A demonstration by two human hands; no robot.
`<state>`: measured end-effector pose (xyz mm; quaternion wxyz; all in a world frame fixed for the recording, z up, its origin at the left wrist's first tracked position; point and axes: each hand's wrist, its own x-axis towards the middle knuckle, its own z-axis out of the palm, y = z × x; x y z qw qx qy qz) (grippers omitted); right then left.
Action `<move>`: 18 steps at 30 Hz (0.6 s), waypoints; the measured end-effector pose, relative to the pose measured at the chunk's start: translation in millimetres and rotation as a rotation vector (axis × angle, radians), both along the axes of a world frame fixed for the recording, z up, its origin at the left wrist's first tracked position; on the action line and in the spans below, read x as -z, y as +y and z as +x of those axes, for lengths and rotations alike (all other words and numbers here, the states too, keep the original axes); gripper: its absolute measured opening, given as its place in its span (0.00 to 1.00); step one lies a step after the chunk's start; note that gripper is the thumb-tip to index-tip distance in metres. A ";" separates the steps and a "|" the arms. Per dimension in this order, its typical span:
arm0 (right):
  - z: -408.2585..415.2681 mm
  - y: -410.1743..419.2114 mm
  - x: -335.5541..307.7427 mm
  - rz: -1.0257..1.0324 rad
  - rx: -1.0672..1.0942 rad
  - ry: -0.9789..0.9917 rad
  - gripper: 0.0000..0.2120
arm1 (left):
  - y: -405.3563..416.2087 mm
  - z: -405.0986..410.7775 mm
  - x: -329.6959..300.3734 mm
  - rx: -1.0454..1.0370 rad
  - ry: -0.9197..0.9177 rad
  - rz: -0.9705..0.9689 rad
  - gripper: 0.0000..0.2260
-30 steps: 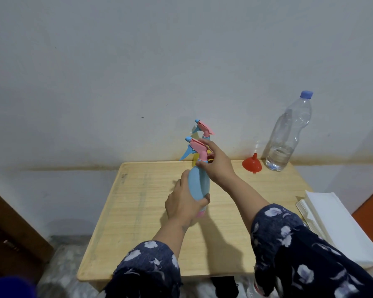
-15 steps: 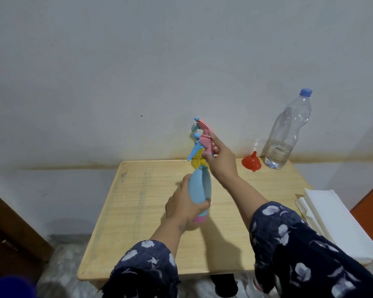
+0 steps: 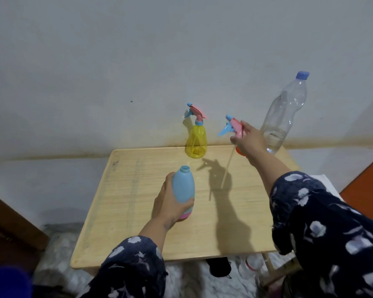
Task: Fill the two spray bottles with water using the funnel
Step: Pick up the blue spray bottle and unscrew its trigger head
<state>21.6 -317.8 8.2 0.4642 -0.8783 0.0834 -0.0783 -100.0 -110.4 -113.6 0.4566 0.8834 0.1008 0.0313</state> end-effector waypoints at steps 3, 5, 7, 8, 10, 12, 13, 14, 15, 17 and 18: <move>-14.1 -0.7 44.5 -0.065 -0.044 0.147 0.33 | -5.4 1.5 6.8 -0.003 -0.024 -0.055 0.36; -25.1 -0.1 72.6 -0.101 -0.063 0.236 0.32 | -6.2 1.4 13.2 -0.013 -0.042 -0.092 0.37; -33.7 0.4 94.6 -0.140 -0.083 0.309 0.31 | -5.8 1.4 20.4 -0.018 -0.042 -0.129 0.37; -36.8 0.5 103.5 -0.154 -0.096 0.339 0.30 | -5.8 1.1 23.5 -0.016 -0.039 -0.140 0.37; -40.6 1.0 117.8 -0.172 -0.116 0.391 0.30 | -6.7 0.2 29.4 -0.014 -0.040 -0.154 0.38; -42.8 2.0 128.5 -0.196 -0.130 0.422 0.30 | -8.2 0.1 33.1 -0.020 -0.044 -0.158 0.38; -43.7 2.9 132.9 -0.210 -0.136 0.431 0.29 | -9.0 0.2 33.6 -0.023 -0.044 -0.158 0.38; -44.1 4.0 136.7 -0.224 -0.141 0.437 0.29 | -9.3 0.3 34.1 -0.022 -0.043 -0.154 0.38; -44.6 5.1 140.1 -0.239 -0.146 0.443 0.29 | -9.5 0.6 34.7 -0.021 -0.044 -0.146 0.38; -45.7 7.5 145.6 -0.262 -0.152 0.449 0.29 | -9.3 0.2 35.4 -0.015 -0.054 -0.128 0.39; -46.2 8.6 147.9 -0.269 -0.150 0.450 0.29 | -9.0 -0.2 35.6 -0.013 -0.057 -0.124 0.39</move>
